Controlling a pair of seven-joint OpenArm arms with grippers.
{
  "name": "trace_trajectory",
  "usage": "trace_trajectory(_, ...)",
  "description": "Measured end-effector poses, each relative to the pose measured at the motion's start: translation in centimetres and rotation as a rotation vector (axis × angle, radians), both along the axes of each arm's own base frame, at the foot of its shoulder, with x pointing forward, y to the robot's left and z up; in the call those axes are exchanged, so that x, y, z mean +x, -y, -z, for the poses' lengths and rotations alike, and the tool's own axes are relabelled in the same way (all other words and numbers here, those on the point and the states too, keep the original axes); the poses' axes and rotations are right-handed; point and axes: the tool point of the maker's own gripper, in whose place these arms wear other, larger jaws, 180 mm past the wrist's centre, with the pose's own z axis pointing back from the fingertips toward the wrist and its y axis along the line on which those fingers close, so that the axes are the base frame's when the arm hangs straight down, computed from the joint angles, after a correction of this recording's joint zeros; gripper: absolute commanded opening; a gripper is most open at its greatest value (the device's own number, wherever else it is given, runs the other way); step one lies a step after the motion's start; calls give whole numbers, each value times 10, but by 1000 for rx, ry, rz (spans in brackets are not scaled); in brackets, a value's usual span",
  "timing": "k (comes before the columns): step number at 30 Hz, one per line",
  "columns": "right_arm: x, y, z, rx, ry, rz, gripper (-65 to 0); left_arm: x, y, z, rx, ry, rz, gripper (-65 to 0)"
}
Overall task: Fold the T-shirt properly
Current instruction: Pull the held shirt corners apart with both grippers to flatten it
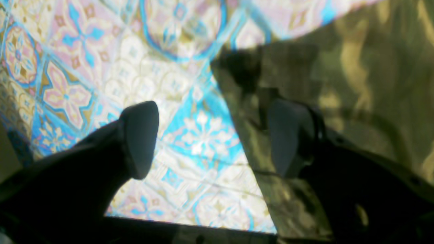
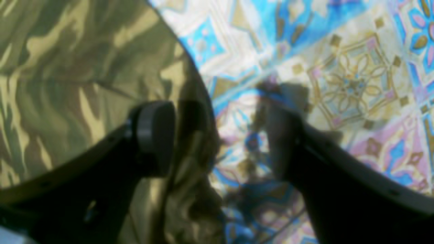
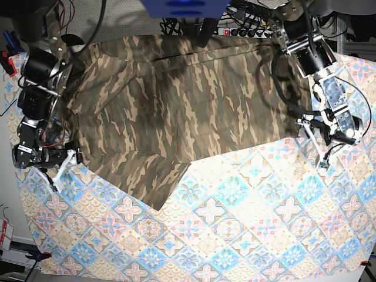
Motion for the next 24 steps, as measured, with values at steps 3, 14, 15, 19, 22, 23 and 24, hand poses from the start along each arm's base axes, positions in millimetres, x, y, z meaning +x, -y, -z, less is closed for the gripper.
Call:
trace_trajectory(3, 0, -4, 1, 7, 0, -6, -235, -10, -2, 6, 3, -25, 2, -157)
trace_trajectory(14, -2, -4, 4, 7, -5, -4, -236, -27, -10, 14, 20, -63, 1, -157)
trace_trajectory(15, -3, -3, 4, 7, -7, -3, -236, -28, -10, 14, 23, -67, -1, -157)
trace_trajectory(19, -14, 3, 11, 18, -19, 27, -237, -27, -10, -2, 61, -21, 18, -157)
trace_trajectory(22, -29, 13, 16, 40, -51, 89, -237, -31, -9, -32, 163, 37, 62, -157)
trace_trajectory(23, -34, 20, 17, 30, -68, 99, -237, -32, -7, -39, 190, 44, 80, -157)
trace_trajectory(24, -35, 26, 15, 21, -71, 106, -237, -33, -2, -41, 191, 39, 94, -157)
